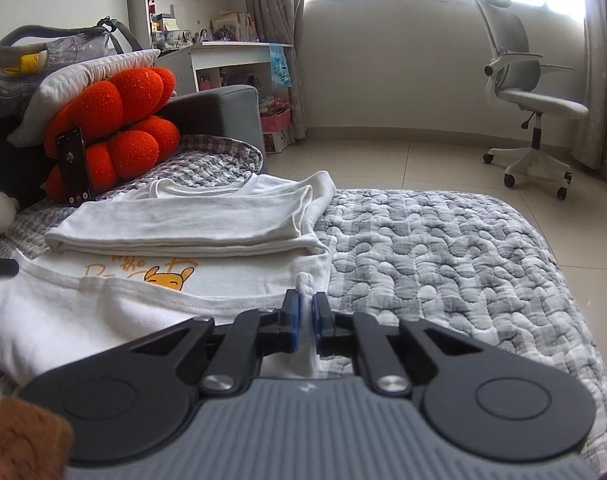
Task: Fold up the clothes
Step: 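Lower the folded hem onto the shirt and open both grippers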
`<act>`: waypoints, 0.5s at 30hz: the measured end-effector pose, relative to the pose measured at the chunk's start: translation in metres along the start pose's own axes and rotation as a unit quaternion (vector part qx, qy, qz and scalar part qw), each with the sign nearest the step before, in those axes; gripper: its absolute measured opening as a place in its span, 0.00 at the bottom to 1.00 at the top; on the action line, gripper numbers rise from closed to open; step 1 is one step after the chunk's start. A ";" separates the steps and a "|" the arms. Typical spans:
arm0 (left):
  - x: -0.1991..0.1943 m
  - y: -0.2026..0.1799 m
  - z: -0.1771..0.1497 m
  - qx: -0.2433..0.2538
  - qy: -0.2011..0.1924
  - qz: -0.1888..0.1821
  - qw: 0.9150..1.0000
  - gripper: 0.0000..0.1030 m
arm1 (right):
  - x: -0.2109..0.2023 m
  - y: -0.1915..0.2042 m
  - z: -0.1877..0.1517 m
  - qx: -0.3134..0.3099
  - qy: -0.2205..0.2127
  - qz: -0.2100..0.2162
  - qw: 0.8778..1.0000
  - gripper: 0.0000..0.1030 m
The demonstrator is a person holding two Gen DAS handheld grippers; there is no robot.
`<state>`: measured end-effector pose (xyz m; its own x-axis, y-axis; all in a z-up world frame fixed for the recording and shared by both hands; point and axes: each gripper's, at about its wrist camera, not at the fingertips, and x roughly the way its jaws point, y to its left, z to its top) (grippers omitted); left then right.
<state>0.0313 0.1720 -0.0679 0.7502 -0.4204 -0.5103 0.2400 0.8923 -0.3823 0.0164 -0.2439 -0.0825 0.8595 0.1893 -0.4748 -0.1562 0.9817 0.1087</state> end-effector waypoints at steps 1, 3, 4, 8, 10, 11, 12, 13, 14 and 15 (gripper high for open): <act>-0.001 -0.001 0.000 0.000 -0.002 -0.001 1.000 0.06 | -0.002 0.000 0.000 0.000 -0.005 0.000 1.000 0.08; -0.003 -0.002 0.001 0.004 -0.006 -0.001 1.000 0.05 | -0.007 0.001 0.001 -0.001 -0.015 -0.002 1.000 0.08; -0.004 -0.003 0.001 0.006 -0.008 -0.001 1.000 0.05 | -0.008 0.002 0.001 -0.003 -0.018 -0.004 1.000 0.07; -0.006 -0.005 0.005 0.010 -0.017 -0.003 1.000 0.05 | -0.015 0.004 0.007 -0.014 -0.035 -0.009 0.999 0.07; -0.003 -0.004 0.009 0.008 -0.019 -0.003 1.000 0.05 | -0.014 0.004 0.012 -0.017 -0.040 -0.010 0.999 0.07; -0.001 -0.004 0.010 0.007 -0.020 -0.002 1.000 0.05 | -0.011 0.003 0.015 -0.018 -0.040 -0.010 0.999 0.07; 0.001 -0.003 0.012 0.006 -0.020 -0.001 1.000 0.05 | -0.008 0.003 0.017 -0.020 -0.040 -0.011 0.999 0.07; 0.004 -0.002 0.013 0.005 -0.021 0.000 1.000 0.05 | -0.004 0.002 0.019 -0.020 -0.039 -0.011 0.999 0.07; 0.007 -0.001 0.015 0.004 -0.021 0.001 1.000 0.05 | 0.000 0.002 0.019 -0.020 -0.037 -0.011 0.999 0.07; 0.010 0.000 0.016 0.004 -0.020 0.003 1.000 0.05 | 0.005 0.001 0.020 -0.020 -0.035 -0.011 0.999 0.07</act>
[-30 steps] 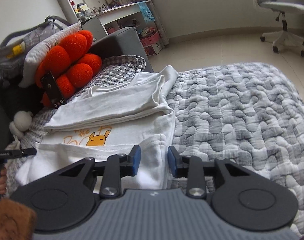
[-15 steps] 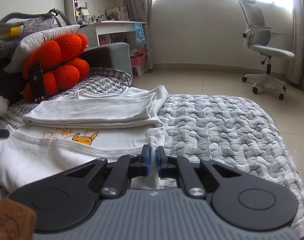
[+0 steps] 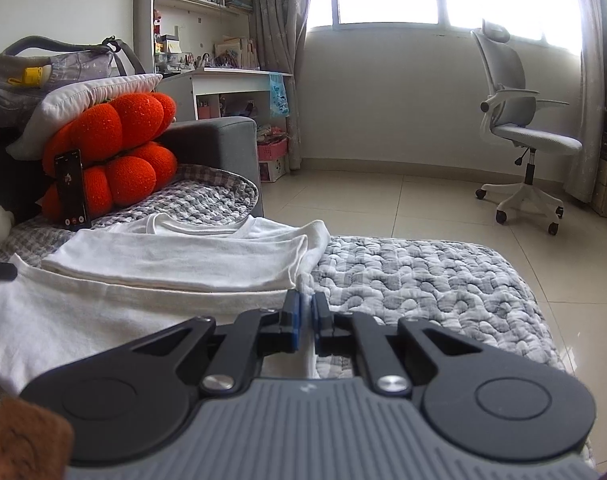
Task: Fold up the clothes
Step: 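Lower the folded hem onto the shirt and open both grippers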
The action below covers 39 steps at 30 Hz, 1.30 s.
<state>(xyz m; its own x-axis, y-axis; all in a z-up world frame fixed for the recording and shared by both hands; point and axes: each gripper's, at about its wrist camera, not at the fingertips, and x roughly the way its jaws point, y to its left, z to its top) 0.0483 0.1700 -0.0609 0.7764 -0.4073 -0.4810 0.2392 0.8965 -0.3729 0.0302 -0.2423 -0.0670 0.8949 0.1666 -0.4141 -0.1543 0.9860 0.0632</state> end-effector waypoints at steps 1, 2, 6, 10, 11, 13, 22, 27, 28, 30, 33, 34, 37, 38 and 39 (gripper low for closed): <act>0.004 0.001 0.000 0.001 0.001 0.003 1.000 0.05 | 0.005 -0.001 0.000 0.000 0.002 0.000 1.000 0.07; 0.008 0.002 0.000 0.003 0.003 0.006 1.000 0.05 | 0.009 -0.001 0.000 0.001 0.005 0.000 1.000 0.07; 0.023 0.008 -0.003 0.000 0.014 0.017 1.000 0.05 | 0.026 -0.006 -0.007 0.006 0.024 -0.004 1.000 0.07; 0.031 0.010 -0.011 0.007 0.025 0.025 0.999 0.06 | 0.036 -0.012 -0.010 0.022 0.054 -0.003 0.998 0.07; 0.031 0.010 -0.012 0.009 0.024 0.025 0.999 0.06 | 0.036 -0.011 -0.010 0.021 0.058 -0.002 0.998 0.07; 0.029 0.009 -0.011 0.008 0.024 0.028 0.999 0.08 | 0.036 -0.009 -0.009 0.015 0.062 -0.004 0.998 0.07; -0.002 -0.037 -0.001 0.073 -0.015 0.004 0.997 0.39 | 0.003 0.027 0.006 -0.032 0.058 0.027 0.997 0.35; 0.012 -0.069 -0.020 0.135 0.031 -0.063 0.988 0.45 | -0.002 0.065 -0.003 -0.052 0.086 0.099 0.990 0.35; 0.016 -0.070 -0.026 0.145 0.044 -0.067 0.986 0.45 | -0.002 0.070 -0.007 -0.063 0.092 0.103 0.988 0.35; 0.020 -0.069 -0.038 0.161 0.062 -0.074 0.982 0.45 | -0.002 0.074 -0.015 -0.077 0.109 0.098 0.986 0.35; 0.011 -0.058 -0.049 0.173 0.053 -0.077 0.980 0.44 | -0.009 0.060 -0.023 -0.062 0.119 0.092 0.987 0.32; 0.006 -0.054 -0.050 0.171 0.053 -0.076 0.981 0.44 | -0.013 0.054 -0.024 -0.057 0.121 0.089 0.987 0.31; -0.011 -0.043 -0.051 0.156 0.057 -0.068 0.984 0.44 | -0.030 0.033 -0.029 -0.033 0.123 0.076 0.989 0.28; -0.017 -0.039 -0.053 0.154 0.056 -0.064 0.984 0.44 | -0.035 0.026 -0.030 -0.025 0.124 0.072 0.989 0.28; -0.023 -0.035 -0.054 0.152 0.056 -0.060 0.985 0.44 | -0.041 0.021 -0.031 -0.018 0.125 0.067 0.990 0.28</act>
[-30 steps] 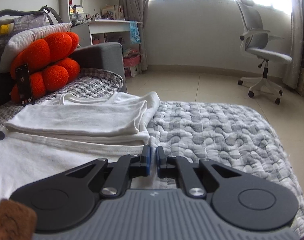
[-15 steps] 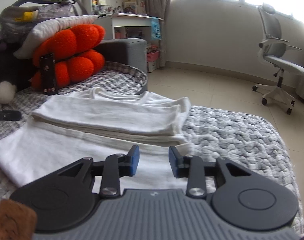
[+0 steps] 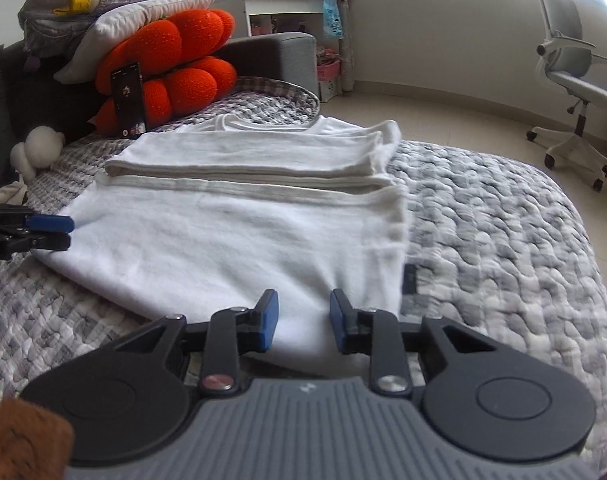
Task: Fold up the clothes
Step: 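Lower the folded hem onto the shirt and open both grippers, then move both grippers to the end of the folded white shirt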
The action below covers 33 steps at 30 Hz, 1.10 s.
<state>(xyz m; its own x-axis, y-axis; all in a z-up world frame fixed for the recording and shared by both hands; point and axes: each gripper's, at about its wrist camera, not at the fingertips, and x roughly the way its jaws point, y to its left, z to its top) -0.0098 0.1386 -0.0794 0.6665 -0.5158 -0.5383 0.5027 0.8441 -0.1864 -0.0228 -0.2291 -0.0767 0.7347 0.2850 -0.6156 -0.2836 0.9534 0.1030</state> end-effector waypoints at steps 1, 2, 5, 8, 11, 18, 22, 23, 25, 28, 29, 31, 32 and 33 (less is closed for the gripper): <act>-0.006 0.002 -0.002 -0.005 -0.001 0.002 1.000 0.44 | -0.006 -0.004 -0.002 0.007 0.001 -0.005 1.000 0.28; -0.012 0.004 -0.004 -0.013 -0.002 0.002 1.000 0.44 | -0.011 -0.006 -0.004 0.016 0.001 -0.006 1.000 0.28; -0.025 0.005 -0.001 -0.047 -0.013 0.000 0.999 0.44 | -0.025 -0.006 -0.001 0.042 -0.005 0.010 0.999 0.35; -0.028 -0.002 0.004 -0.065 -0.026 -0.017 0.997 0.44 | -0.025 0.005 0.005 0.048 -0.008 0.029 0.998 0.35; -0.019 -0.017 0.004 -0.043 -0.010 -0.017 0.999 0.45 | -0.014 0.014 0.008 0.050 0.004 0.034 0.998 0.35; -0.031 -0.011 -0.015 -0.027 0.015 0.000 1.000 0.45 | -0.017 -0.012 -0.007 0.091 0.020 0.028 0.995 0.29; -0.050 0.009 -0.010 -0.095 0.030 -0.012 0.995 0.62 | -0.041 -0.031 -0.007 0.151 0.018 0.061 0.987 0.37; -0.052 0.016 -0.009 -0.124 0.038 -0.018 0.991 0.63 | -0.045 -0.035 -0.007 0.169 0.020 0.076 0.982 0.40; -0.053 0.035 -0.012 -0.200 0.052 -0.045 0.977 0.64 | -0.051 -0.042 -0.008 0.203 0.025 0.097 0.974 0.43; -0.055 0.056 -0.019 -0.291 0.055 -0.077 0.952 0.65 | -0.053 -0.047 -0.010 0.233 0.037 0.110 0.966 0.45; -0.055 0.060 -0.021 -0.310 0.053 -0.082 0.946 0.66 | -0.053 -0.049 -0.011 0.242 0.042 0.112 0.963 0.46; -0.056 0.065 -0.027 -0.337 0.050 -0.088 0.936 0.67 | -0.051 -0.051 -0.013 0.258 0.051 0.114 0.958 0.47; -0.055 0.066 -0.030 -0.349 0.050 -0.094 0.931 0.67 | -0.050 -0.053 -0.014 0.267 0.056 0.116 0.955 0.47; -0.054 0.068 -0.032 -0.359 0.051 -0.100 0.927 0.67 | -0.049 -0.055 -0.015 0.276 0.061 0.118 0.952 0.47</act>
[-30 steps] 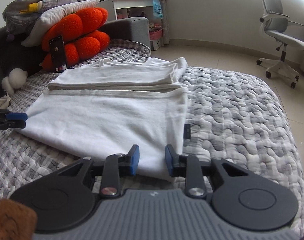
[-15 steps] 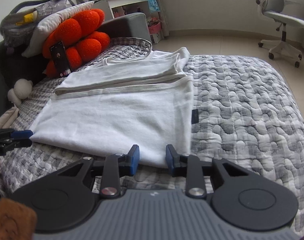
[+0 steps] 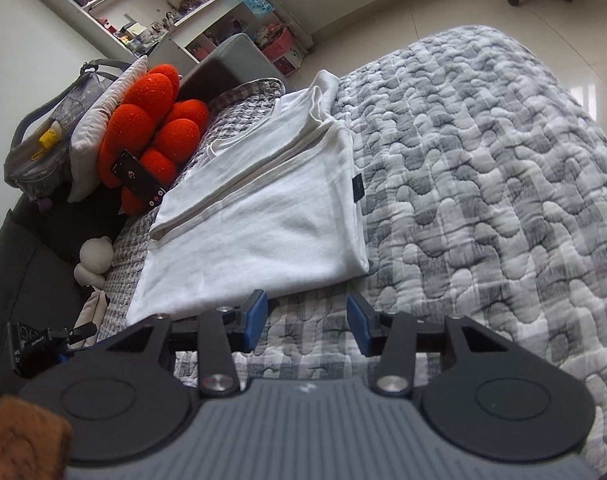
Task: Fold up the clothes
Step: 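Move both grippers to the end of the folded white shirt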
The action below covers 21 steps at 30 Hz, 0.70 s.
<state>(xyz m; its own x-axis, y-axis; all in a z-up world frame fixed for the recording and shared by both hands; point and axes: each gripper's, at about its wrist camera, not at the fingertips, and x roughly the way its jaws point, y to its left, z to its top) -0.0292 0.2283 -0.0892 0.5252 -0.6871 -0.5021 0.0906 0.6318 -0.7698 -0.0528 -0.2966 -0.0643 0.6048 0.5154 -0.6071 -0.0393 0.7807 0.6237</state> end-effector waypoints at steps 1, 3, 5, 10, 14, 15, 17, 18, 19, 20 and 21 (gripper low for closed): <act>0.001 0.002 0.000 -0.009 0.004 -0.007 1.000 0.67 | 0.000 -0.002 0.000 0.010 0.003 0.000 1.000 0.47; 0.004 0.006 -0.001 -0.026 0.010 -0.018 0.999 0.67 | 0.001 -0.007 0.001 0.028 0.009 0.000 1.000 0.47; 0.009 0.008 -0.001 -0.035 0.016 -0.022 0.999 0.67 | 0.002 -0.011 0.001 0.044 0.015 -0.005 0.999 0.47; 0.025 0.005 -0.004 -0.038 0.026 -0.020 0.999 0.66 | 0.003 -0.016 0.005 0.063 0.017 -0.001 0.998 0.47; 0.034 0.007 0.002 -0.037 0.019 -0.022 0.999 0.66 | 0.006 -0.019 0.009 0.067 0.015 0.004 0.998 0.47; 0.036 0.007 0.003 -0.038 0.017 -0.022 0.999 0.65 | 0.007 -0.020 0.010 0.068 0.015 0.006 0.998 0.47; 0.038 0.007 0.005 -0.040 0.015 -0.024 0.999 0.65 | 0.009 -0.021 0.012 0.068 0.015 0.010 0.998 0.47; 0.039 0.007 0.006 -0.040 0.013 -0.024 0.999 0.65 | 0.010 -0.022 0.013 0.068 0.015 0.013 0.997 0.47; 0.041 0.006 0.006 -0.040 0.011 -0.025 0.999 0.65 | 0.012 -0.023 0.014 0.069 0.015 0.016 0.997 0.47; 0.041 0.005 0.006 -0.040 0.009 -0.025 0.999 0.65 | 0.013 -0.023 0.015 0.071 0.015 0.020 0.997 0.47; 0.042 0.004 0.007 -0.038 0.007 -0.025 0.999 0.65 | 0.014 -0.024 0.016 0.073 0.016 0.023 0.997 0.47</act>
<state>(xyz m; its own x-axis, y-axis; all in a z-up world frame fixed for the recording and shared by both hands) -0.0012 0.2041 -0.1109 0.5091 -0.7224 -0.4679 0.0510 0.5680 -0.8214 -0.0305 -0.3141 -0.0797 0.5793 0.5626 -0.5898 0.0512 0.6970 0.7152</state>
